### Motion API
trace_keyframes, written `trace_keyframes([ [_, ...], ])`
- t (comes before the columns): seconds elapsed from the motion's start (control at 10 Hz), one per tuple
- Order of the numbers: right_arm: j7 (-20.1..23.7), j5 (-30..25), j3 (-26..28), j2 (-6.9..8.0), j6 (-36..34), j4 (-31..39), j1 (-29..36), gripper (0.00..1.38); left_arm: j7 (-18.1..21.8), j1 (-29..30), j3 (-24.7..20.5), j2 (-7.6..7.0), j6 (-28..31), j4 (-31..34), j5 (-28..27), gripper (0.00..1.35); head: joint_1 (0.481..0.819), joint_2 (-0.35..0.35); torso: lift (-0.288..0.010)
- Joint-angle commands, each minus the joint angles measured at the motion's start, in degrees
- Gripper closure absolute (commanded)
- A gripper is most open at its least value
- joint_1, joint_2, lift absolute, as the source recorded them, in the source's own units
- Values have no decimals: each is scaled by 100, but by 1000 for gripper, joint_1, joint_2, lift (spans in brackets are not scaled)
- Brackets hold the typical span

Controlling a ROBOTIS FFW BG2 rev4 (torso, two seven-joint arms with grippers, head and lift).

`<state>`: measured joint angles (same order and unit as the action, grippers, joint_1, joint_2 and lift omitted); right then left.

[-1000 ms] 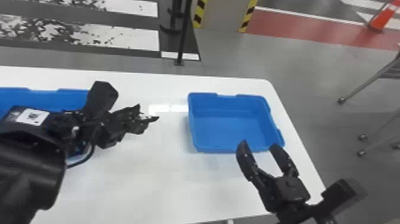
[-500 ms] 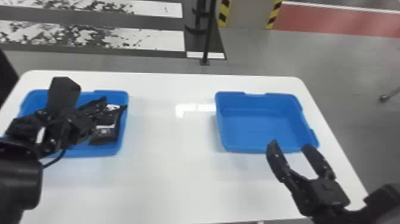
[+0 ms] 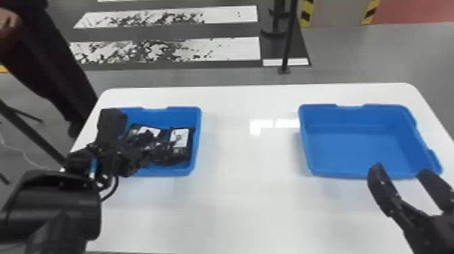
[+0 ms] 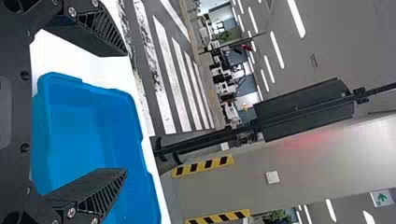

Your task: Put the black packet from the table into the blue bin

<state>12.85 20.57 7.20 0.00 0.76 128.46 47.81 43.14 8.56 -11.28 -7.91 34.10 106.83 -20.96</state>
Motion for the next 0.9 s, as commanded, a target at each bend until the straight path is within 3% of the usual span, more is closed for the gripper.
trace_keyframes([
  [0.0,7,0,0,5,-6,0,0,133,1,212,8,79,232,433,302,447,695,78,-110],
  [0.2,-2,0,12,5,-6,14,14,133,1,494,-392,263,77,855,519,361,695,55,-110],
  [0.3,-2,-11,12,5,8,28,14,133,-34,845,-860,448,-317,1179,668,358,695,56,-110],
  [0.5,-2,-11,23,5,-6,56,42,133,-385,1689,-1671,782,-1751,1474,1525,361,695,127,-110],
  [0.6,-2,0,23,5,-6,56,42,133,-693,2111,-1774,806,-2342,1474,2108,361,695,161,-110],
  [0.8,-2,0,23,5,8,84,56,133,-1563,3025,-1500,806,-3889,1474,3433,361,695,195,-110],
])
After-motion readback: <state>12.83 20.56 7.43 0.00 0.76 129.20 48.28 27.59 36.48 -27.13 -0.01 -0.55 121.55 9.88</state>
